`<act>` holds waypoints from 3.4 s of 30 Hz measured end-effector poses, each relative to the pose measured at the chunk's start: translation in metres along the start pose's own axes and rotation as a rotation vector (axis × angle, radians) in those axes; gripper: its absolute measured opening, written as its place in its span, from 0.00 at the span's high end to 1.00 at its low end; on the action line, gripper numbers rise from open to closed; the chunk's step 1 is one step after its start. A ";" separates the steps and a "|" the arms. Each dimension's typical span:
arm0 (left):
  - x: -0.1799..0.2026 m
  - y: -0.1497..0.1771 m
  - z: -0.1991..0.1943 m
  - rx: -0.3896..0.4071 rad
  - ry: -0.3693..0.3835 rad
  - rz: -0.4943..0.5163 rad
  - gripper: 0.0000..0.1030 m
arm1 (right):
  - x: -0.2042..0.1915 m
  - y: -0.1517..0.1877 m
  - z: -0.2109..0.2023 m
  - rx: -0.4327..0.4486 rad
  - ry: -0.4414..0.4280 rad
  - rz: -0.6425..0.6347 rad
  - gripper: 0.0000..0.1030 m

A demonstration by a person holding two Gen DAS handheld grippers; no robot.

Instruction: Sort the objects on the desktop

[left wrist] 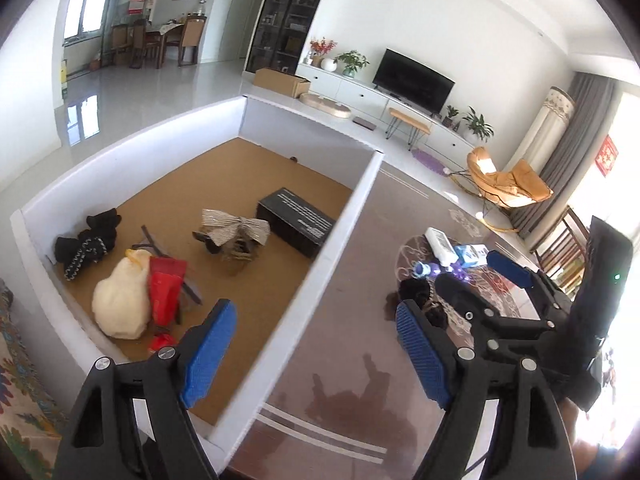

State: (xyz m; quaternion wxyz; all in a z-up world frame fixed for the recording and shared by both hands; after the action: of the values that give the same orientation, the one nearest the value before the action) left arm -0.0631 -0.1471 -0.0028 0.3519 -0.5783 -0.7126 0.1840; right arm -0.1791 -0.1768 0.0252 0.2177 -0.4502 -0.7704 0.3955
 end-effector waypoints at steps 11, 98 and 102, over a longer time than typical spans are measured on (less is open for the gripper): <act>0.154 0.112 0.087 -0.207 0.029 0.310 0.12 | 0.199 0.217 -0.095 -0.284 0.343 0.249 0.02; 0.133 0.142 0.126 -0.230 -0.127 0.329 0.00 | 0.226 0.255 -0.119 -0.302 0.401 0.372 0.00; 0.133 0.142 0.126 -0.229 -0.127 0.329 0.00 | 0.226 0.255 -0.119 -0.302 0.402 0.372 0.00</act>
State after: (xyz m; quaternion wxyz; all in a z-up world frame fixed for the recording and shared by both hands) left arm -0.0654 0.0354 -0.1461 0.2035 -0.7104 -0.6456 0.1926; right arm -0.0769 0.1399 -0.1149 0.2199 -0.6799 -0.6664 0.2127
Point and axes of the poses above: each gripper's, at about its wrist camera, not at the fingertips, and z roughly the way its jaws point, x to its right, y to its underside, the point moved 10 cm from there along z, roughly the way its jaws point, and after that the axes turned 1 degree about z, right-handed, at the moved point
